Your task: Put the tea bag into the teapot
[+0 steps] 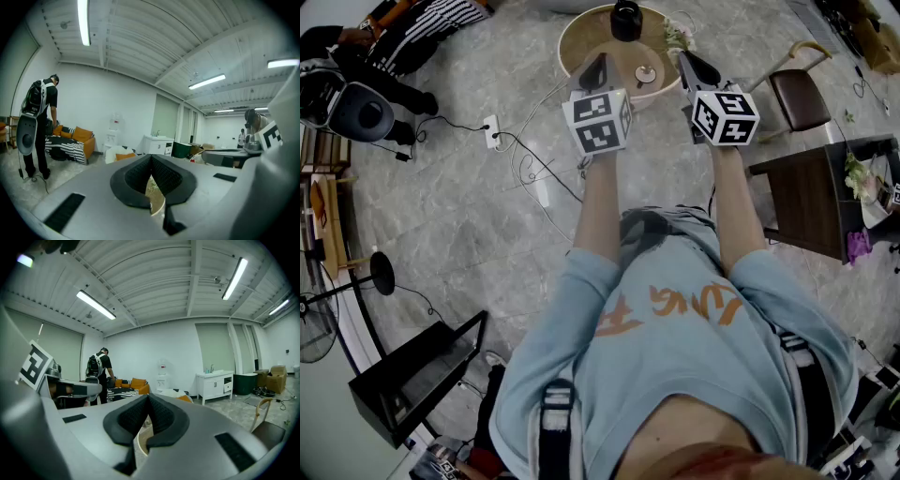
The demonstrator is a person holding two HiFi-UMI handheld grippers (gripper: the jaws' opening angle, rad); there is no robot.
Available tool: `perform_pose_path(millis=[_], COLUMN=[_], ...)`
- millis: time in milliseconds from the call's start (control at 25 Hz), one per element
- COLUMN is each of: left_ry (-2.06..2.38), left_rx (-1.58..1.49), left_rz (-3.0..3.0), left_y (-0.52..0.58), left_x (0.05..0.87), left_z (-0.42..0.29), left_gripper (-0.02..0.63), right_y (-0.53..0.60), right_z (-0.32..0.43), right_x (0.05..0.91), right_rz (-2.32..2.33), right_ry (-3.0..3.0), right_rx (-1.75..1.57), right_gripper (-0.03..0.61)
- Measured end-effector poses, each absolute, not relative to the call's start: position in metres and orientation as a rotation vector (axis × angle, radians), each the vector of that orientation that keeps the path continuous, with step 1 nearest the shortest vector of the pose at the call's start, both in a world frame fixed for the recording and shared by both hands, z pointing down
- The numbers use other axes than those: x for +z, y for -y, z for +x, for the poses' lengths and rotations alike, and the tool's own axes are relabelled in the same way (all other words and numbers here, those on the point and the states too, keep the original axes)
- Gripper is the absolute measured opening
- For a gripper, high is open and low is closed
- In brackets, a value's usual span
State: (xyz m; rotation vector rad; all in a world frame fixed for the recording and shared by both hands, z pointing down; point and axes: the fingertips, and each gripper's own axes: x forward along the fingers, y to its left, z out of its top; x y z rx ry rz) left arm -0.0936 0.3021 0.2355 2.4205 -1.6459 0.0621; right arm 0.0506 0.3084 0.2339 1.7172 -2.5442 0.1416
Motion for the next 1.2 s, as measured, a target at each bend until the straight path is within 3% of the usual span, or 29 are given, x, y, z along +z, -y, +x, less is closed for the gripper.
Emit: perform_pose_path(millis=[1200], left_ry=[1.594], left_rx=[0.02], left_rz=[2.415], left_y=[-0.281], left_x=[0.236], left_z=[-0.113], left_gripper=[0.025], right_y=[-0.293], right_z=[0.046], right_x=[0.206], right_rz=[1.769], right_ry=[2.617], right_rx=[0.107], right_gripper=[0.014])
